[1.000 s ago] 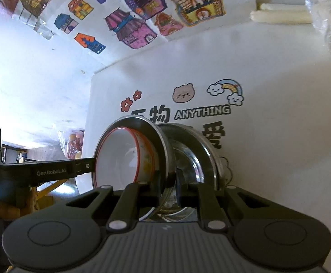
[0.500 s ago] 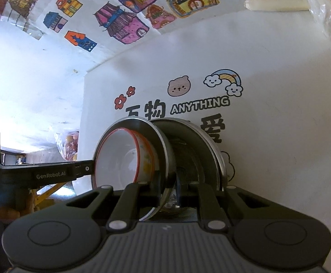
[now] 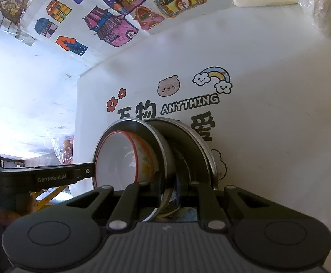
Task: Organize plates and bowls
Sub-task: 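Lift the steel bowl with both grippers and carry it over the steel plates, then lower the steel bowl with both grippers onto the steel plate stack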
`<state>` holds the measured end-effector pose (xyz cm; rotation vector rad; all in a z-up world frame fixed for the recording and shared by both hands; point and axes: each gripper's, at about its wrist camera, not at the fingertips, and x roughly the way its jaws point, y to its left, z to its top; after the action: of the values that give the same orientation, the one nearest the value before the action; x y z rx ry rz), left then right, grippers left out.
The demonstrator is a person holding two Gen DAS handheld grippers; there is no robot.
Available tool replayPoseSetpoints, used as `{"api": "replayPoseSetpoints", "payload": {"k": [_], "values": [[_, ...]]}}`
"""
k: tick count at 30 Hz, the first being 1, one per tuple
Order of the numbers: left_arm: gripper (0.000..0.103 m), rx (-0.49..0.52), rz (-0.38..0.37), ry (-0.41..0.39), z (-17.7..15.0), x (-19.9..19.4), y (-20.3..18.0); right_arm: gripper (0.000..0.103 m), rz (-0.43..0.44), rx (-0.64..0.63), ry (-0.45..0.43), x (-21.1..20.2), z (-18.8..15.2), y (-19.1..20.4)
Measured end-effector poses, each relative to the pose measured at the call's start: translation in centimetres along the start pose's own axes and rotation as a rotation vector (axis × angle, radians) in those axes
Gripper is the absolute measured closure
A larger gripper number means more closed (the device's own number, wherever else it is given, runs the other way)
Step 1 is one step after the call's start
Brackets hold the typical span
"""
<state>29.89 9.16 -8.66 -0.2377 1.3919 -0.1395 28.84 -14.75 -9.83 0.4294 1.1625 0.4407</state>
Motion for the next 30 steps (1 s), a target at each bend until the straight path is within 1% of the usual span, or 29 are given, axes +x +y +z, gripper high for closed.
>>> {"api": "replayPoseSetpoints", "payload": {"k": [8,22,30], "values": [[0.098,0.01,-0.005,0.015,-0.43,0.51,-0.16,0.089,-0.004,0.019,0.0,-0.11,-0.11,-0.4],[0.097,0.01,-0.001,0.015,-0.5,0.58,-0.12,0.089,0.002,0.022,-0.003,-0.17,-0.31,-0.45],[0.097,0.009,-0.002,0.014,-0.54,0.55,-0.15,0.085,0.002,0.017,-0.004,-0.21,-0.48,-0.55]]}}
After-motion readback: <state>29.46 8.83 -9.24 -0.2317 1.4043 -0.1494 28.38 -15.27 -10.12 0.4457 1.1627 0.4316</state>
